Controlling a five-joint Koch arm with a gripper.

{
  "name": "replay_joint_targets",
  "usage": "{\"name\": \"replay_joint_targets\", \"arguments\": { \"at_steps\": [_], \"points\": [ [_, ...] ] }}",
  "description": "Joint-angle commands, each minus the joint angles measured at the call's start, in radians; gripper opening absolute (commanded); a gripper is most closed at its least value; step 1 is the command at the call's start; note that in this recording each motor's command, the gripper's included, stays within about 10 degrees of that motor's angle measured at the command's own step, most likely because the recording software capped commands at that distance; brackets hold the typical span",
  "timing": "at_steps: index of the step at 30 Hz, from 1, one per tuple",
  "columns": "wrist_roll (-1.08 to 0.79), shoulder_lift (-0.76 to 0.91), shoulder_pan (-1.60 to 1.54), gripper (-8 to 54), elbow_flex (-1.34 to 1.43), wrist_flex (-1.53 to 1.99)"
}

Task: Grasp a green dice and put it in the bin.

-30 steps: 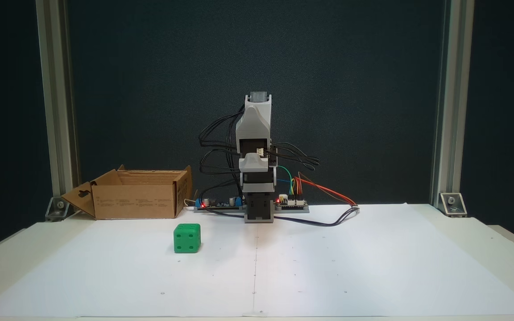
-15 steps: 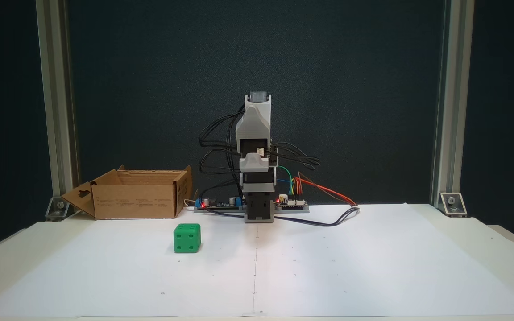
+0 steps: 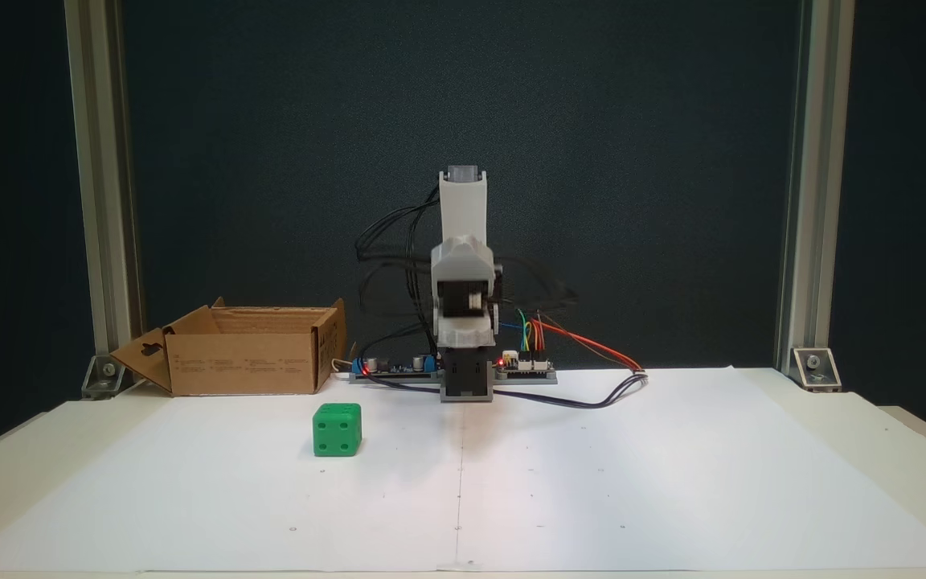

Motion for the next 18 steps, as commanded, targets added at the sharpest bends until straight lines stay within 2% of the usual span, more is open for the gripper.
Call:
{"name": "replay_joint_targets", "arguments": {
  "at_steps": [1, 12, 18],
  "points": [
    [-0.046, 0.11, -0.009, 43.5, -0.106, 0.161],
    [-0.031, 0.117, 0.147, 43.4, -0.535, 0.899],
    [0.046, 0.115, 0.272, 42.9, -0.647, 1.296]
  ]
}}
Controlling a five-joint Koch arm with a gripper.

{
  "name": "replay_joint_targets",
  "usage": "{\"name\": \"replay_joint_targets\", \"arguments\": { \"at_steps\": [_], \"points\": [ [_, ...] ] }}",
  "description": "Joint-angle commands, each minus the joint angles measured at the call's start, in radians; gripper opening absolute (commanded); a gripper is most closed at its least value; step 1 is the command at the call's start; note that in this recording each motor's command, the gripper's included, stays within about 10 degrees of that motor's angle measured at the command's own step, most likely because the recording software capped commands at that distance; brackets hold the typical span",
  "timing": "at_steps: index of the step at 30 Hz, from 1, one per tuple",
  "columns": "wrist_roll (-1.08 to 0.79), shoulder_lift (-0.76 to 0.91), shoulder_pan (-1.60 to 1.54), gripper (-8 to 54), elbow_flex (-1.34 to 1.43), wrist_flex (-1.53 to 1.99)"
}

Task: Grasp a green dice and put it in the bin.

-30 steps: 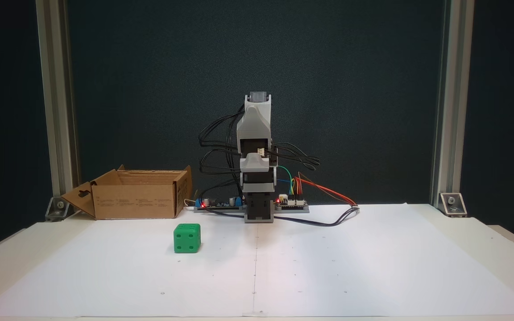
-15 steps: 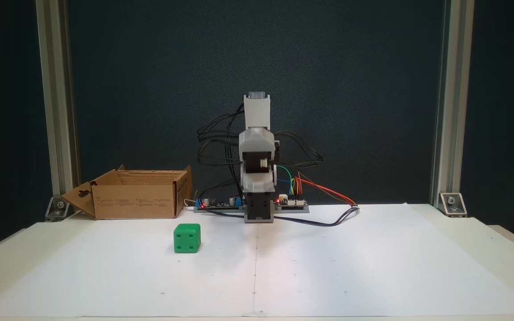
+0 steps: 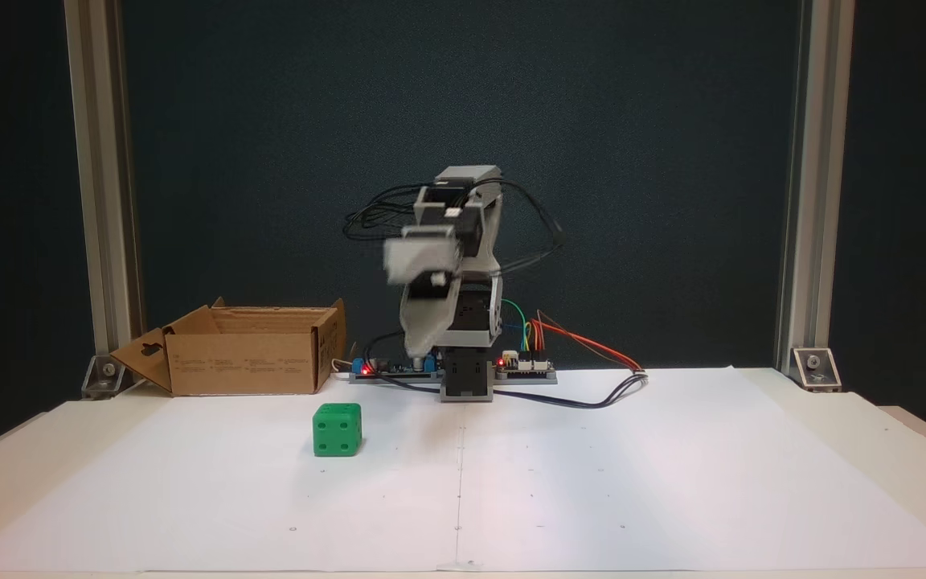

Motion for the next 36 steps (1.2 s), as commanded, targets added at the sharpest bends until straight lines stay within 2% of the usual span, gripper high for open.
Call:
{"name": "replay_joint_targets", "arguments": {
  "at_steps": [1, 7, 15, 18, 23, 29, 36],
  "points": [
    [0.04, 0.115, 0.051, 42.9, -0.155, 0.161],
    [0.037, 0.114, 0.222, 46.1, -0.359, 0.543],
    [-0.015, 0.109, 0.308, 47.0, -0.397, 1.034],
    [-0.107, 0.106, 0.333, 47.0, -0.436, 1.195],
    [-0.233, -0.049, 0.388, 47.1, -0.581, 1.42],
    [-0.383, -0.232, 0.436, 47.1, -0.687, 1.37],
    [-0.436, -0.411, 0.456, 47.1, -0.796, 1.284]
  ]
}}
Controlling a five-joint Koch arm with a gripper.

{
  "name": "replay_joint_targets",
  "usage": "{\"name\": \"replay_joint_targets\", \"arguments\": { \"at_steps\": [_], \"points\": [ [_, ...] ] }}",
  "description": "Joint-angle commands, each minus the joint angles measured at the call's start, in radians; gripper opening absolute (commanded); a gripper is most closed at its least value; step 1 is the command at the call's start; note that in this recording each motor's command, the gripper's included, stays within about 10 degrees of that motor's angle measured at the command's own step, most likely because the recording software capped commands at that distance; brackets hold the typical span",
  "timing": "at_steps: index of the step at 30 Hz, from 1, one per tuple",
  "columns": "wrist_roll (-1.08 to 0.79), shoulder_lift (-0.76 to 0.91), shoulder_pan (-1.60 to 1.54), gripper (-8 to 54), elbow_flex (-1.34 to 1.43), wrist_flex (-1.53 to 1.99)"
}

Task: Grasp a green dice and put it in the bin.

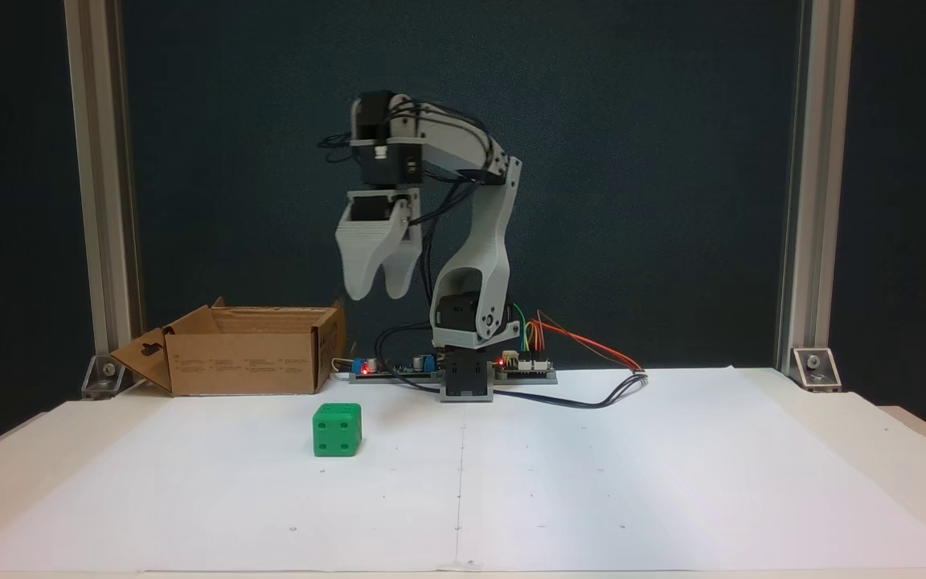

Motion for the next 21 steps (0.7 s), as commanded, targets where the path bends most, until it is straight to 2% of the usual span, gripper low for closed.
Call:
{"name": "replay_joint_targets", "arguments": {
  "at_steps": [1, 5, 12, 18, 21],
  "points": [
    [-0.097, -0.038, 0.0, 47.1, -0.055, -0.04],
    [-0.172, -0.117, -0.002, 47.1, -0.055, -0.118],
    [-0.198, -0.144, -0.005, 47.0, -0.055, -0.17],
    [-0.319, -0.196, -0.005, 47.0, -0.054, -0.195],
    [-0.324, -0.207, -0.005, 47.0, -0.055, -0.195]
  ]
}}
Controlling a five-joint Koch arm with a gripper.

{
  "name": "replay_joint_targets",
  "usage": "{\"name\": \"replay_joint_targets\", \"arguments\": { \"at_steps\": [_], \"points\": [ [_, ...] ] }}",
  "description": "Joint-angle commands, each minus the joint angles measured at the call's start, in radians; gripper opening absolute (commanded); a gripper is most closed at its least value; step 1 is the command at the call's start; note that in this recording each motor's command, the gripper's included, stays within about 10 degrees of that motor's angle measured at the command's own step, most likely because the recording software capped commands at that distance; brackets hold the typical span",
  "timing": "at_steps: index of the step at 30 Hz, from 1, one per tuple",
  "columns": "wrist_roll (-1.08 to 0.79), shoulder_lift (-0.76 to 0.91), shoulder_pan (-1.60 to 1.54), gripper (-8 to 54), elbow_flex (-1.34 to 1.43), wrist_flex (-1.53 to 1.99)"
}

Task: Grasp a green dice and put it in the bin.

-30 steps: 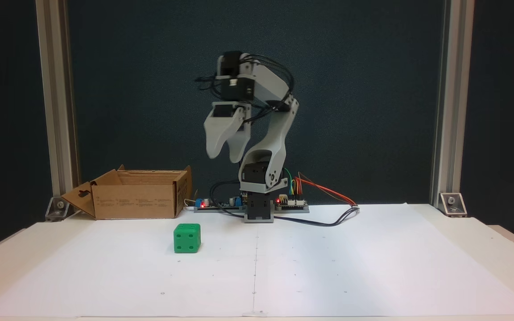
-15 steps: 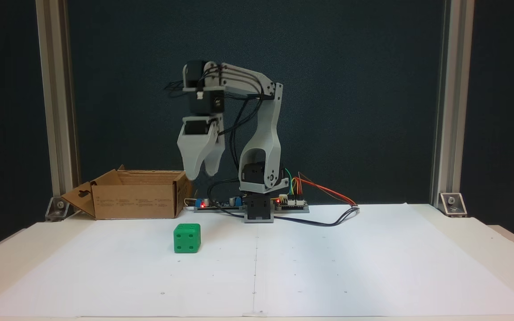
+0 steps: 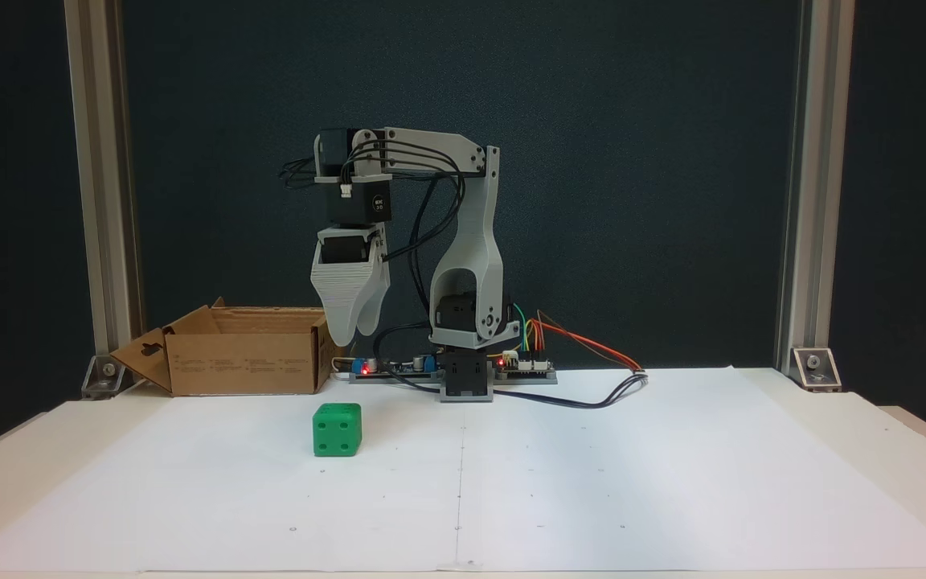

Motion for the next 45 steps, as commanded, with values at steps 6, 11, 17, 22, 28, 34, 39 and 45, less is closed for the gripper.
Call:
{"name": "replay_joint_targets", "arguments": {
  "at_steps": [6, 11, 17, 22, 28, 34, 39, 45],
  "points": [
    [-0.081, -0.038, 0.005, 46.9, -0.049, -0.005],
    [-0.072, -0.064, 0.005, 47.0, -0.037, -0.006],
    [-0.069, -0.067, 0.005, 46.9, 0.044, -0.13],
    [-0.069, -0.067, 0.005, 46.7, 0.149, -0.259],
    [-0.064, -0.069, -0.003, 46.2, 0.186, -0.301],
    [-0.06, -0.097, -0.005, 46.2, 0.186, -0.334],
    [-0.061, -0.14, -0.005, 46.1, 0.186, -0.36],
    [-0.061, -0.166, -0.005, 45.7, 0.199, -0.391]
  ]
}}
